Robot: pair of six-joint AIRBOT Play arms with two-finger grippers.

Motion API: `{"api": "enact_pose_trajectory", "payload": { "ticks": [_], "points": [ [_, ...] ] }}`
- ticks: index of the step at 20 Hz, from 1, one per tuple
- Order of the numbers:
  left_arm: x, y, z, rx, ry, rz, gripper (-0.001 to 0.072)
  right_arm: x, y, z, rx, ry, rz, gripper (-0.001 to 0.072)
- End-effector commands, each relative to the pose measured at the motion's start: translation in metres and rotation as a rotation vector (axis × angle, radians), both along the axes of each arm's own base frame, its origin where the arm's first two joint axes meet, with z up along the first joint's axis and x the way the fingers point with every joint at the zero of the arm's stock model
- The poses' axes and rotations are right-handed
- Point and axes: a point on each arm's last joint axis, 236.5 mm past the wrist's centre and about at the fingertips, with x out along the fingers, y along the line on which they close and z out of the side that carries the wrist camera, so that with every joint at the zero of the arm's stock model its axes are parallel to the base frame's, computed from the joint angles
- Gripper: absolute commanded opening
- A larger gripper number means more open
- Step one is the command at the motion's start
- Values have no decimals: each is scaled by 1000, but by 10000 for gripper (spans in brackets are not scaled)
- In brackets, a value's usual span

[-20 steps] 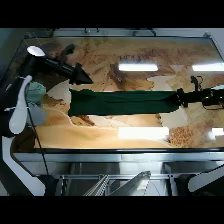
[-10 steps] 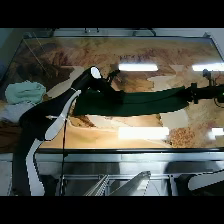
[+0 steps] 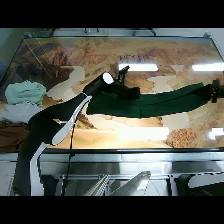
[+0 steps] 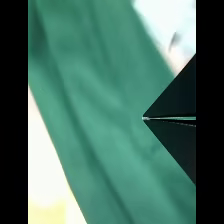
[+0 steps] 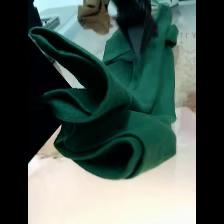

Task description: Fold the shirts.

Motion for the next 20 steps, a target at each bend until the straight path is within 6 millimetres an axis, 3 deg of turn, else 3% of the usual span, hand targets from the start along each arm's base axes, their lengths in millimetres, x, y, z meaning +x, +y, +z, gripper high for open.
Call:
{"api": "enact_pose_trajectory", "payload": {
  "ticks": [1,3,5,7,9,12,16,17,18,19,20],
  "points": [
    [-14,12,129,-273,-87,-170,26,-7,-29,15,-105,92,-37,15],
    [-5,60,182,-295,-152,-162,26,-2,-21,36,-130,85,-60,15],
    [5,114,216,-293,-190,-109,26,16,17,63,-131,-5,-23,14],
    [6,164,238,-281,-210,-59,26,34,86,89,-106,-92,59,15],
    [2,205,249,-267,-210,-8,26,46,164,94,-116,-136,146,14],
    [-17,245,250,-250,-198,26,26,53,286,74,-107,-160,249,14],
    [-50,268,231,-239,-169,45,26,38,427,-2,-107,-122,328,16],
    [-57,271,224,-238,-153,52,26,31,450,-17,-109,-119,350,146],
    [-63,273,217,-239,-141,58,26,24,467,-28,-111,-111,381,373],
    [-69,277,210,-239,-125,68,26,16,475,-29,-101,-98,415,378],
    [-74,280,205,-240,-117,76,26,13,474,-23,-95,-97,432,334]
  ]
}}
